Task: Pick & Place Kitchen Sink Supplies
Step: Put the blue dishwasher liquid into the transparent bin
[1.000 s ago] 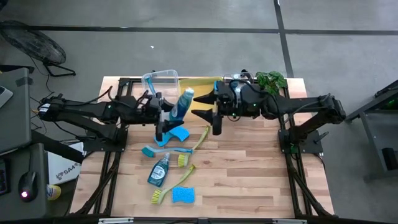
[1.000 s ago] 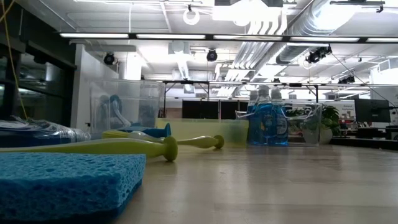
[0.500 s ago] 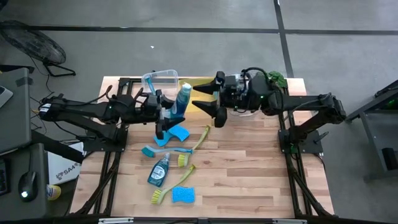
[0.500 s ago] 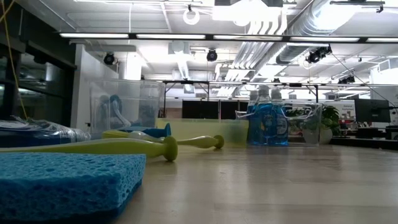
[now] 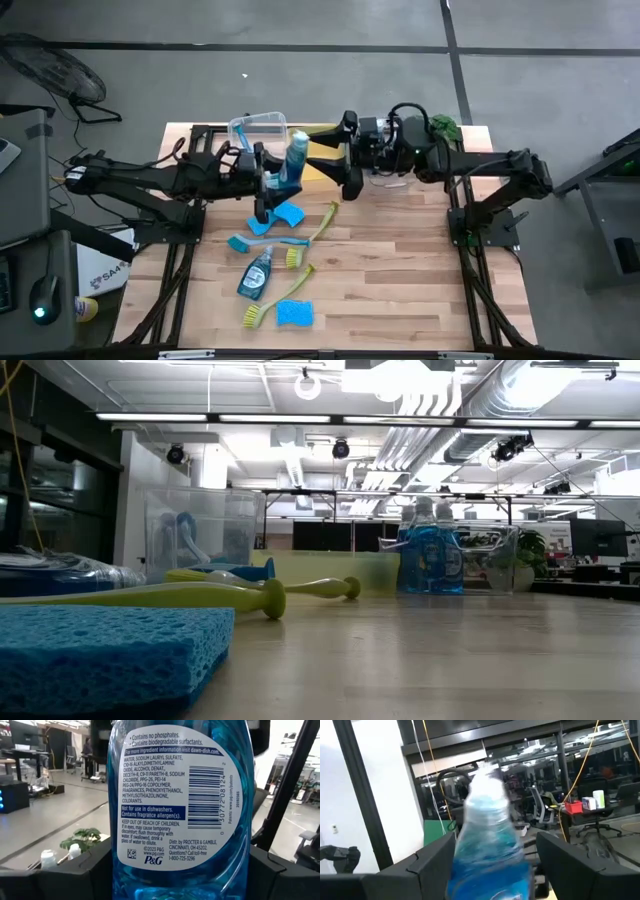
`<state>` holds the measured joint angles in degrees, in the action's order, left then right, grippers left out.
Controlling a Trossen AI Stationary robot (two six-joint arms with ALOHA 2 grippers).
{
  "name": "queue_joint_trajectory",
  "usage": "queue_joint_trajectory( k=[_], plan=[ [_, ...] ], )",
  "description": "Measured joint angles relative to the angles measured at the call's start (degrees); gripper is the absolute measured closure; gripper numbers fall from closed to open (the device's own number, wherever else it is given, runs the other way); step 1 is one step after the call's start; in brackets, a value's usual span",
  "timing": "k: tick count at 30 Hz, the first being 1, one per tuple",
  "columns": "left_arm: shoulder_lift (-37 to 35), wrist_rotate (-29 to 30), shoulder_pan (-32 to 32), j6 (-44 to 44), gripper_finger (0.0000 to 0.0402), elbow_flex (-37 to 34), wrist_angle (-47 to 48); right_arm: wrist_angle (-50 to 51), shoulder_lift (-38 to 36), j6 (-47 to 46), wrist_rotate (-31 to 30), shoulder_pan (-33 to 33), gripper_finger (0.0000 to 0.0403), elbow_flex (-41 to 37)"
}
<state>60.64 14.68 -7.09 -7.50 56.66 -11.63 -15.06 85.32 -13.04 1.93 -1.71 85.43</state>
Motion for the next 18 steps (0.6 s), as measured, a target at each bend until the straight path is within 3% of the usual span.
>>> queue_joint_trajectory(
  k=[18],
  plan=[
    [4.9,-1.9,0.0,-1.7,0.0118,0.0,-5.7,0.5,0.0,0.0,3.5,0.2,0.0130,0.0]
  ],
)
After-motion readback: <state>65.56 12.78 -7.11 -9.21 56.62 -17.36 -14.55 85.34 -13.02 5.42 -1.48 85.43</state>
